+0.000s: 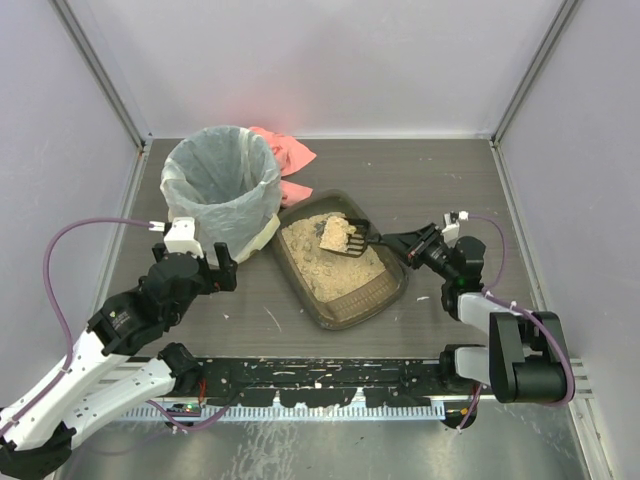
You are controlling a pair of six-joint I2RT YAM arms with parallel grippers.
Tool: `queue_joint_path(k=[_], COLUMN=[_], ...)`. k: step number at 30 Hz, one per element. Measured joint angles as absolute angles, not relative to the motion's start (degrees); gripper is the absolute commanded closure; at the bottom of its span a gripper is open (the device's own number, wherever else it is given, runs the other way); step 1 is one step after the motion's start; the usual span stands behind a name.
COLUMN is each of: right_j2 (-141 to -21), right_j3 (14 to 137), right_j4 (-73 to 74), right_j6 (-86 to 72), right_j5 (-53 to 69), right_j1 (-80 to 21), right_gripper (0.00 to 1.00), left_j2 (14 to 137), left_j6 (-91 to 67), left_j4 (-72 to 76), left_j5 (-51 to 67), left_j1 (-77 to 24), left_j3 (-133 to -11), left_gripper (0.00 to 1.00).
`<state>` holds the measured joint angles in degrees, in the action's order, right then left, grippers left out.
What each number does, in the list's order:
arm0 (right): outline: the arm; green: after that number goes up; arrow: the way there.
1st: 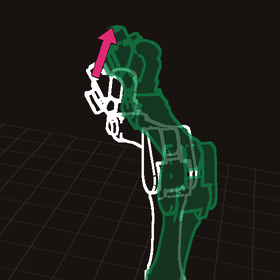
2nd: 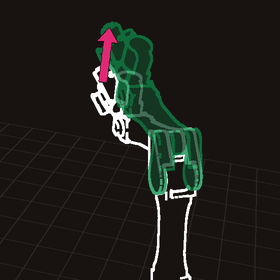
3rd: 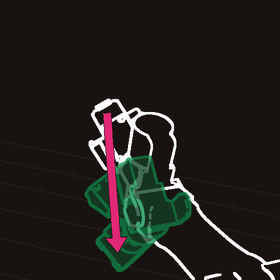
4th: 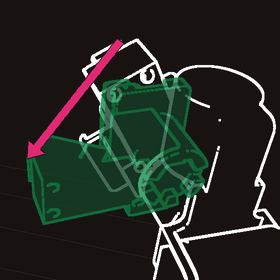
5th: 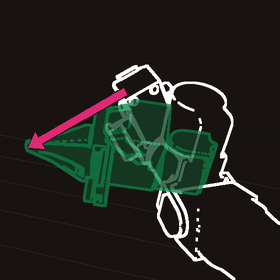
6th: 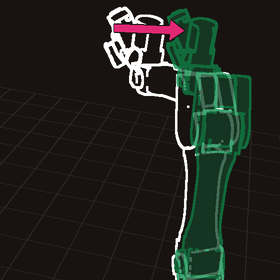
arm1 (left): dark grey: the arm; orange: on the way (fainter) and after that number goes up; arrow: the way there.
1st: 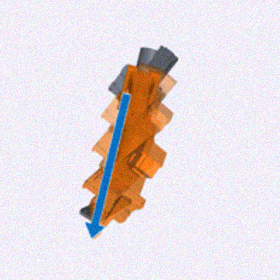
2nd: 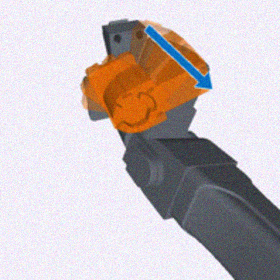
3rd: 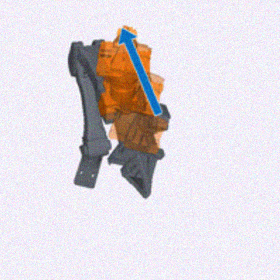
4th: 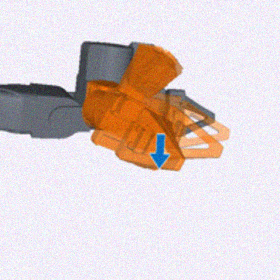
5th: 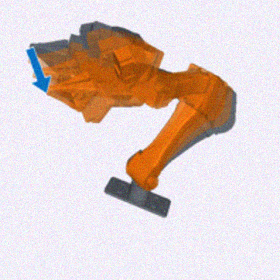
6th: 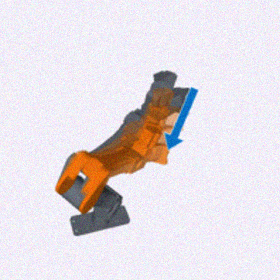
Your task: Clean the litter box
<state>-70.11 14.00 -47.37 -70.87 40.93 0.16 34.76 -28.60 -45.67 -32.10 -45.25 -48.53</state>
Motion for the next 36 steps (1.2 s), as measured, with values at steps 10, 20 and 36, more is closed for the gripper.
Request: queue_joint_path(k=[10, 20, 36], right_j2=[-72.07, -77.19, -77.54], right_j3=[12.71, 10.96, 12.25], right_j4=[-57.1, -64.07, -63.9], right_j6=[-75.44, -79.92, -80.27], right_j5=[42.39, 42.76, 41.45], right_j1=[-0.58, -0.56, -1.72], right_gripper=[1.0, 0.99, 0.99], left_j2=[34.85, 34.92, 35.09], left_j6=[-28.56, -28.21, -27.59], left_j4=[-45.67, -45.67, -45.65], left_j5=[-32.12, -32.21, -32.75], left_j1=[-45.25, -45.28, -45.28], left_j3=[-48.53, -48.53, -48.56], left_gripper=[0.01, 0.02, 0.02])
